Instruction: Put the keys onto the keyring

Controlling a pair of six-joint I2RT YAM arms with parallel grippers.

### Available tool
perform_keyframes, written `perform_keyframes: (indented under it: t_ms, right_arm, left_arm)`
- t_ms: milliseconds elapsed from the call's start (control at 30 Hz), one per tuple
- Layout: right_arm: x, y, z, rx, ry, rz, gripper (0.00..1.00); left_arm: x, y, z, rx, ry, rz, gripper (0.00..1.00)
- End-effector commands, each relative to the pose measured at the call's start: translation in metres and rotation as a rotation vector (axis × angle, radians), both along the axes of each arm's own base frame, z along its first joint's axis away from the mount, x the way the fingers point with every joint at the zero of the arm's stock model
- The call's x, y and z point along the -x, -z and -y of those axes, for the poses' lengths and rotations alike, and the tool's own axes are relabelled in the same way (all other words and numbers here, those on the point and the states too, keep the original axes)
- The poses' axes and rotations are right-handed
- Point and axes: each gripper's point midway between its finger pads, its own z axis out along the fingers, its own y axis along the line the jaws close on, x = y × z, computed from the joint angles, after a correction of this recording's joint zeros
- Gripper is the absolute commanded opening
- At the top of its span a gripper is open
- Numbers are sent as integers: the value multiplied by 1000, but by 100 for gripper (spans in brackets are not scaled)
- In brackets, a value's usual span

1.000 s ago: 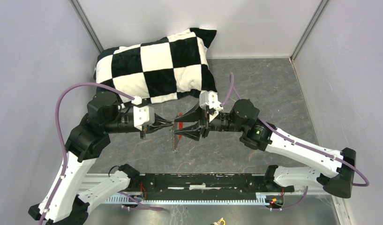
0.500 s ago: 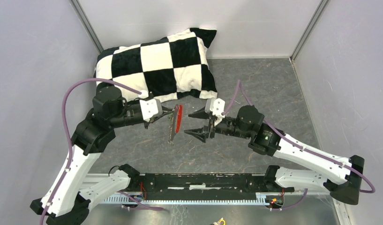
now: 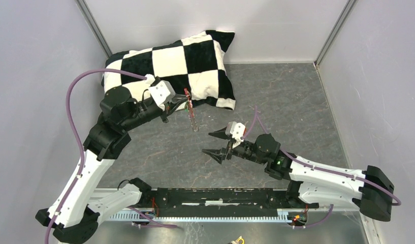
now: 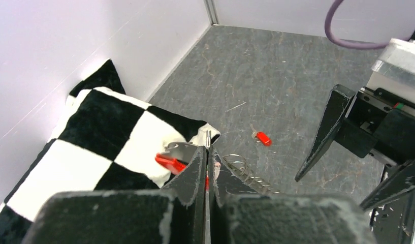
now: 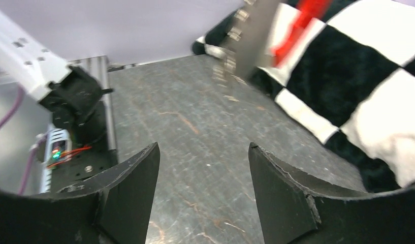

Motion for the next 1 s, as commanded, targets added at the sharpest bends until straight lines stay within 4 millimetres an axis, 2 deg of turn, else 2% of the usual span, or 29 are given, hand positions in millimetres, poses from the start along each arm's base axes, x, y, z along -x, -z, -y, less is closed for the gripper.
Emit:
perform_keyframes:
  t_ms: [0, 100, 233, 367, 500, 600, 767, 833, 967]
  right_arm:
    - [-35, -19, 10, -148, 203, 69, 70]
    - [-35, -23, 0, -168, 171, 119, 69]
    - [-16, -37, -21, -245, 27, 110, 67]
    - [-9, -49, -23, -318, -13, 114, 65]
    - [-28, -43, -30, -265, 69, 106, 60]
    - [-48, -33, -26, -247, 178, 80, 60]
    - [-55, -24, -27, -253, 201, 58, 60]
    - [-61, -21, -26, -248, 236, 36, 57]
    - [-56, -33, -24, -289, 212, 61, 53]
  left_arm:
    - [-3, -31, -2, 98, -36, 32, 2]
    - [-2, -32, -2, 106, -40, 25, 2]
    - [-3, -33, -3, 117, -49, 23, 2]
    - [-3, -32, -4, 123, -53, 17, 2]
    - [-1, -33, -3, 131, -46, 13, 2]
    - [-2, -33, -3, 138, -51, 11, 2]
    - [2, -32, -2, 140, -33, 0, 2]
    - [4, -33, -2, 143, -29, -2, 2]
    - [6, -33, -1, 148, -22, -10, 2]
